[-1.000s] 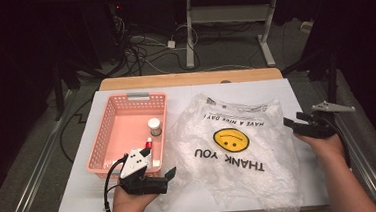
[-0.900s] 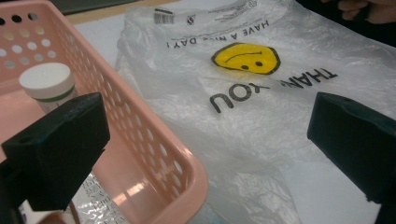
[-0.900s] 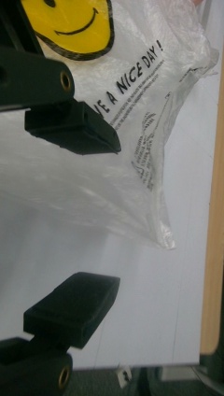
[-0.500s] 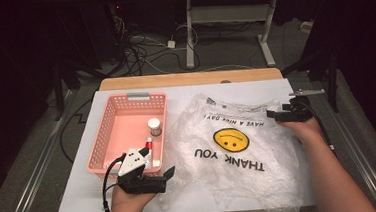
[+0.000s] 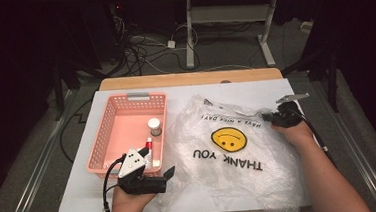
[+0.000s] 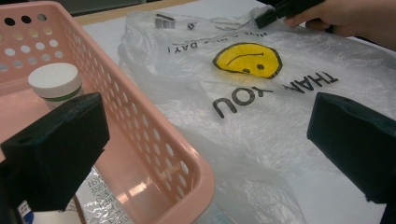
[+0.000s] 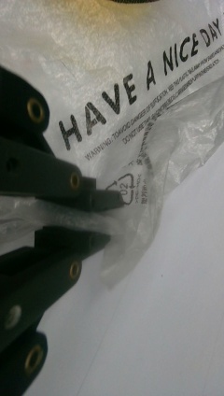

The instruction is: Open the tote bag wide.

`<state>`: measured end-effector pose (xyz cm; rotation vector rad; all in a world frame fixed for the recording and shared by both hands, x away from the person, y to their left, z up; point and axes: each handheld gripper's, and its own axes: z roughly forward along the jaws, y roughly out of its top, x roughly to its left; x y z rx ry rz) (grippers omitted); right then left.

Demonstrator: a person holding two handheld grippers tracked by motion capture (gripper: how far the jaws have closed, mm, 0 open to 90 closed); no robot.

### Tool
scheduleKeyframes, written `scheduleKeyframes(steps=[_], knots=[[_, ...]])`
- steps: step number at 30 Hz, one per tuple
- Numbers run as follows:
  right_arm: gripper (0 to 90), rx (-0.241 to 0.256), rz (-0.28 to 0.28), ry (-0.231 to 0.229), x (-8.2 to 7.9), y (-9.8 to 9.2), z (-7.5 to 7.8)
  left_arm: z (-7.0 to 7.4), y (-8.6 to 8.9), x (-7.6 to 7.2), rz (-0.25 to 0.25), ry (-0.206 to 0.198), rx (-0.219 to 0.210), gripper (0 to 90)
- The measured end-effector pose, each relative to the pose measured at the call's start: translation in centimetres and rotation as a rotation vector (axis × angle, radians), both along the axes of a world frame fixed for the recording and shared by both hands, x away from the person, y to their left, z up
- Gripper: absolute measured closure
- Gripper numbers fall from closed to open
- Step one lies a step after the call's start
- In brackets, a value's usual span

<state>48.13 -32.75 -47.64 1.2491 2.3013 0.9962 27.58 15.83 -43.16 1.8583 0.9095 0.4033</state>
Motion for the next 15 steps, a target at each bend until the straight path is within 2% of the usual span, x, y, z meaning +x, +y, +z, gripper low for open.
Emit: scheduleKeyframes(steps=[2,8,15], knots=[[89.5,0.006,-0.012,-0.008,0.0,-0.3,0.2,0.0,-0.1,0.0,-0.007,0.002,0.000,0.0],[89.8,0.009,-0.107,-0.048,0.1,-2.3,1.2,-0.1,-0.2,0.0,-0.021,0.005,0.007,0.0],[89.8,0.033,-0.242,-0.083,0.2,-5.4,2.1,-0.1,-0.3,0.0,-0.027,0.004,0.006,0.0]])
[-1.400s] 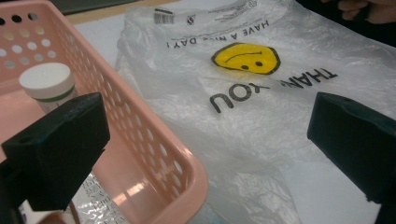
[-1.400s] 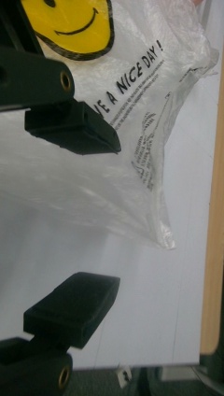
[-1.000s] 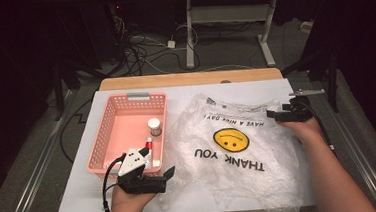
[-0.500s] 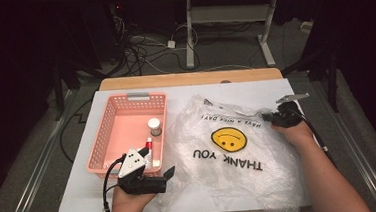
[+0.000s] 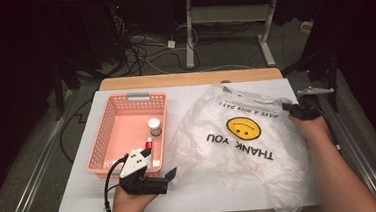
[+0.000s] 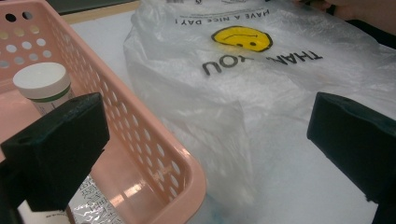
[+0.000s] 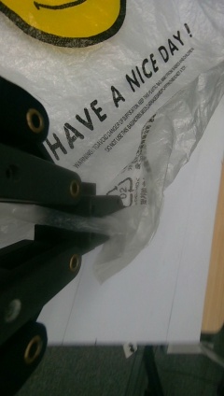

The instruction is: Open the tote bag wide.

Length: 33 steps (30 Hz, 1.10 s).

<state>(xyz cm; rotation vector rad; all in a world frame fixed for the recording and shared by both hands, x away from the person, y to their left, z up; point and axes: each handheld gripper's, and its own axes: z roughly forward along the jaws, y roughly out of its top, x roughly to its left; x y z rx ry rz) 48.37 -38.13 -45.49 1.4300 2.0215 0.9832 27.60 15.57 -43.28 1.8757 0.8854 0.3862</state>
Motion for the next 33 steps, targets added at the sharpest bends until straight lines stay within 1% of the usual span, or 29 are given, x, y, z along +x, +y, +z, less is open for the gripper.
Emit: scheduleKeyframes(steps=[3,5,8,10,12,13,14,15,16,17,18,20,21,23,25,27,30,32,33], knots=[[89.7,0.007,-0.055,-0.010,0.0,-1.4,0.3,0.0,0.1,0.0,0.003,-0.005,0.005,0.0],[89.7,0.005,-0.090,-0.015,-0.2,-2.2,0.4,0.2,0.0,0.0,0.016,-0.017,0.034,0.0],[89.7,0.010,-0.119,-0.029,-0.5,-3.3,0.7,0.4,0.1,0.1,0.034,-0.024,0.045,0.0],[87.9,0.012,-0.123,-0.030,-0.7,-3.8,0.8,0.4,0.0,0.1,0.026,-0.015,0.052,0.0],[75.0,0.032,-0.128,-0.038,-1.0,-4.3,0.9,0.2,0.0,0.2,0.018,0.008,0.043,0.0],[68.6,0.044,-0.121,-0.032,-1.2,-4.5,1.0,0.2,-0.1,0.3,0.010,0.021,0.037,0.0],[62.7,0.036,-0.114,-0.044,-1.5,-4.7,1.0,0.2,-0.1,0.3,0.002,0.030,0.028,0.0],[57.4,0.033,-0.119,-0.055,-1.9,-5.1,1.2,0.2,-0.1,0.3,-0.001,0.033,0.021,0.0],[54.1,0.037,-0.127,-0.056,-2.3,-5.4,1.4,0.3,-0.1,0.3,-0.003,0.031,0.015,0.0],[52.2,0.028,-0.130,-0.065,-2.9,-5.8,1.6,0.3,-0.1,0.3,-0.002,0.027,0.012,0.0],[51.4,0.016,-0.130,-0.073,-3.6,-6.0,1.9,0.3,-0.1,0.3,-0.004,0.025,0.010,0.0],[49.5,0.006,-0.120,-0.092,-5.3,-6.5,2.4,0.2,-0.1,0.2,-0.008,0.020,0.012,0.0],[49.1,-0.001,-0.110,-0.096,-6.3,-6.5,2.6,0.2,-0.1,0.2,-0.008,0.017,0.012,0.0],[48.7,0.003,-0.086,-0.100,-8.7,-6.3,2.7,0.2,-0.1,0.2,-0.007,0.014,0.011,0.0],[47.5,0.016,-0.054,-0.094,-11.3,-5.7,2.4,0.2,-0.3,0.2,-0.009,0.008,0.010,0.0],[46.4,0.048,-0.030,-0.085,-14.1,-4.8,1.8,0.3,-0.3,0.1,-0.009,0.002,0.010,0.0],[42.5,0.051,0.007,-0.067,-18.3,-2.9,1.1,0.4,-0.4,0.0,-0.012,-0.006,0.006,0.0],[40.4,0.054,0.008,-0.054,-20.6,-2.2,0.5,0.4,-0.3,0.0,-0.015,-0.009,0.007,0.0],[39.9,0.051,-0.004,-0.046,-21.6,-2.0,0.3,0.4,-0.2,0.0,-0.015,-0.008,0.005,0.0]])
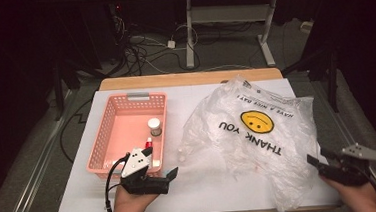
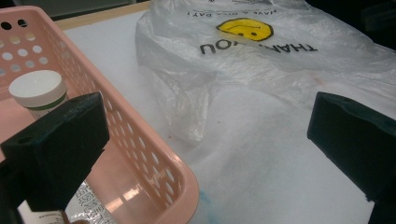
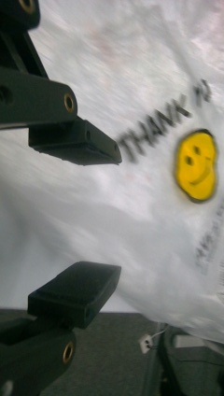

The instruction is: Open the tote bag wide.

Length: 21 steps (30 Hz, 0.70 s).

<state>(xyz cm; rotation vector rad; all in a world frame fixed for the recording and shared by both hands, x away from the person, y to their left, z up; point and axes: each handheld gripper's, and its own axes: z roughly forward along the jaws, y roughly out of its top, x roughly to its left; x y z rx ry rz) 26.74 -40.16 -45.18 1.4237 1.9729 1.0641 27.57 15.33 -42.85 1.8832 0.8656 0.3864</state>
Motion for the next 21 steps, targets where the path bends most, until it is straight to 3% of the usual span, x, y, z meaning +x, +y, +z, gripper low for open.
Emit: scheduleKeyframes(steps=[2,6,11,12,18,21], knots=[[40.7,0.029,-0.007,0.012,-1.8,0.0,-0.5,0.0,0.1,0.0,-0.005,-0.002,-0.004,0.0],[51.4,0.020,0.013,0.090,-3.5,0.2,-1.7,0.0,0.2,0.1,-0.012,0.001,-0.008,0.0],[87.2,-0.018,0.080,0.125,-3.8,1.0,-2.1,0.0,0.3,0.2,-0.014,0.005,-0.022,0.0],[90.0,-0.019,0.099,0.123,-3.9,1.2,-2.0,0.1,0.3,0.2,-0.018,0.003,-0.020,0.0],[90.0,-0.054,0.239,0.091,-5.7,4.7,-1.5,-0.1,0.2,0.4,-0.025,0.007,-0.019,0.0],[90.0,-0.038,0.306,0.086,-6.6,6.2,-1.5,-0.1,0.3,0.4,-0.019,0.012,-0.019,0.0]])
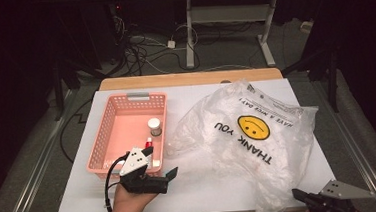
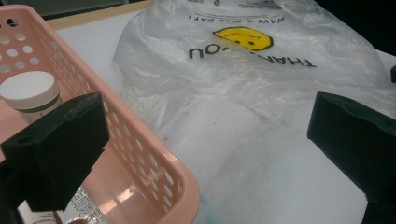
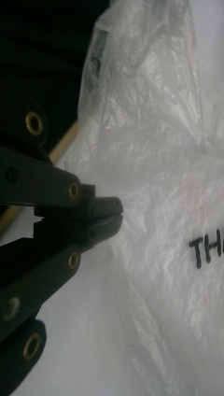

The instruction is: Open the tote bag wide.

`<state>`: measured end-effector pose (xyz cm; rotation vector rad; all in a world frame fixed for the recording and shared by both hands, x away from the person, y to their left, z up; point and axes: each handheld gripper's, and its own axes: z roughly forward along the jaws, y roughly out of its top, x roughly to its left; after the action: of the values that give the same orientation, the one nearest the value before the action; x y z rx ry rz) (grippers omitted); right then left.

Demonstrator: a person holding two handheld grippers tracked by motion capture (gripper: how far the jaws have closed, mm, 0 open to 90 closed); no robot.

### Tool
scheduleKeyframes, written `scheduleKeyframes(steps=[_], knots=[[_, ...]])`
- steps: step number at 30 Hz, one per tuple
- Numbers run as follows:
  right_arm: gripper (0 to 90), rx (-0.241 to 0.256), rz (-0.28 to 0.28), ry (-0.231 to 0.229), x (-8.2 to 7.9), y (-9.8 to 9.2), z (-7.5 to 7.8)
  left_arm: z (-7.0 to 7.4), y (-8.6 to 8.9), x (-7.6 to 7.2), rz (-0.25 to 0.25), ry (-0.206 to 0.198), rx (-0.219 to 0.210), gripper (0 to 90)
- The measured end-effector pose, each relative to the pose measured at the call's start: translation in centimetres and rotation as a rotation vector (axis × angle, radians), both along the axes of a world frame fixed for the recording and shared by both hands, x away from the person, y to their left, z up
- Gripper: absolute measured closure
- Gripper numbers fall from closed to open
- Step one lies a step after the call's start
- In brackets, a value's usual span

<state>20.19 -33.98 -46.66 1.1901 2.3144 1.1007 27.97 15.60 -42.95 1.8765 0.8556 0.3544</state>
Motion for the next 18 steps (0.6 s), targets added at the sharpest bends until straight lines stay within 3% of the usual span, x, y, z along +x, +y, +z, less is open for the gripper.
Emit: scheduleKeyframes(steps=[2,3,6,8,10,12,13,14,18], knots=[[87.3,0.011,0.016,-0.005,-0.4,0.3,0.2,0.0,0.1,0.0,0.004,-0.001,-0.002,0.0],[81.3,0.023,0.012,-0.018,-0.4,0.2,0.5,0.1,0.2,-0.1,0.011,-0.004,0.002,0.0],[68.9,0.075,-0.037,-0.066,-0.3,-1.1,1.7,0.3,0.3,0.0,0.019,0.001,0.002,0.0],[63.5,0.070,-0.087,-0.114,0.4,-2.0,2.3,0.3,0.3,0.0,0.019,0.006,0.001,0.0],[58.9,0.061,-0.130,-0.151,2.3,-3.2,2.9,0.3,0.3,0.1,0.015,0.009,0.001,0.0],[54.0,0.085,-0.183,-0.156,4.7,-4.6,3.4,0.3,0.2,0.1,0.012,0.008,0.004,0.0],[54.0,0.085,-0.183,-0.156,4.7,-4.6,3.4,0.3,0.1,0.1,0.008,0.008,0.006,0.0],[47.6,0.098,-0.231,-0.173,7.5,-5.9,3.7,0.3,0.0,0.1,0.005,0.006,0.007,0.0],[35.9,0.049,-0.309,-0.178,13.2,-7.7,3.9,0.3,-0.2,0.2,0.001,0.000,0.011,0.0]])
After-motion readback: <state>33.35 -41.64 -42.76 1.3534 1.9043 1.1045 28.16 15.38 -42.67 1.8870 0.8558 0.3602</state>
